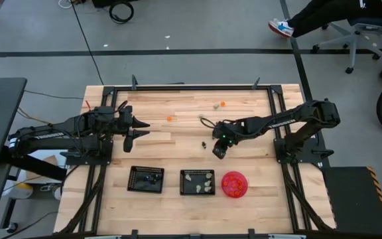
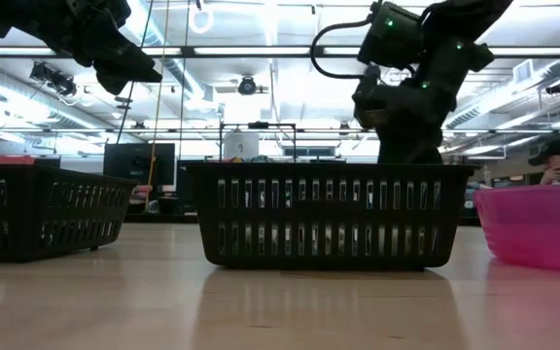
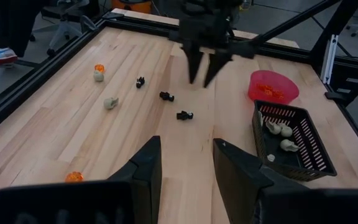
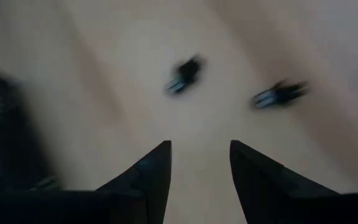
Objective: Sort Halloween decoration
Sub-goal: Put the black skeleton toy into the left black bin
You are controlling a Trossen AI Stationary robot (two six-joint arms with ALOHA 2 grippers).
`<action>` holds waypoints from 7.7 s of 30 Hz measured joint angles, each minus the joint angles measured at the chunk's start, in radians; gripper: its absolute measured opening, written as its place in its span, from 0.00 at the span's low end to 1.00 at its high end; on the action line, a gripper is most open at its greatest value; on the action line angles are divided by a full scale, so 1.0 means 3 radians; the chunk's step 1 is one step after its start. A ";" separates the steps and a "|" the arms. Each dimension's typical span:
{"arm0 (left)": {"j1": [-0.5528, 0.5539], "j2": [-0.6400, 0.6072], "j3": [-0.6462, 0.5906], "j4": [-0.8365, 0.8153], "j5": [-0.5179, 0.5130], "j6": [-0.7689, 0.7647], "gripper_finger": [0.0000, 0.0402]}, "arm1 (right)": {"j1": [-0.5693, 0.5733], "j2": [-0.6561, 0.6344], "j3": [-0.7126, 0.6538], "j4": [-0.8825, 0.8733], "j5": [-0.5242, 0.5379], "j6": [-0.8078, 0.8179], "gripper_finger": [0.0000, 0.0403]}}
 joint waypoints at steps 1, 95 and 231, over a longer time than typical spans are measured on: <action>0.0000 0.0001 0.0000 0.0000 0.0000 0.0000 0.29 | -0.0019 0.0000 0.0000 0.0000 0.0130 -0.0031 0.41; -0.0001 0.0001 -0.0001 0.0019 0.0000 0.0022 0.29 | 0.0009 0.0060 -0.1353 0.2711 0.0487 -0.0952 0.09; 0.0000 0.0000 -0.0001 0.0010 0.0000 0.0025 0.29 | 0.0986 0.2268 0.2289 0.2374 0.0350 -0.2077 0.00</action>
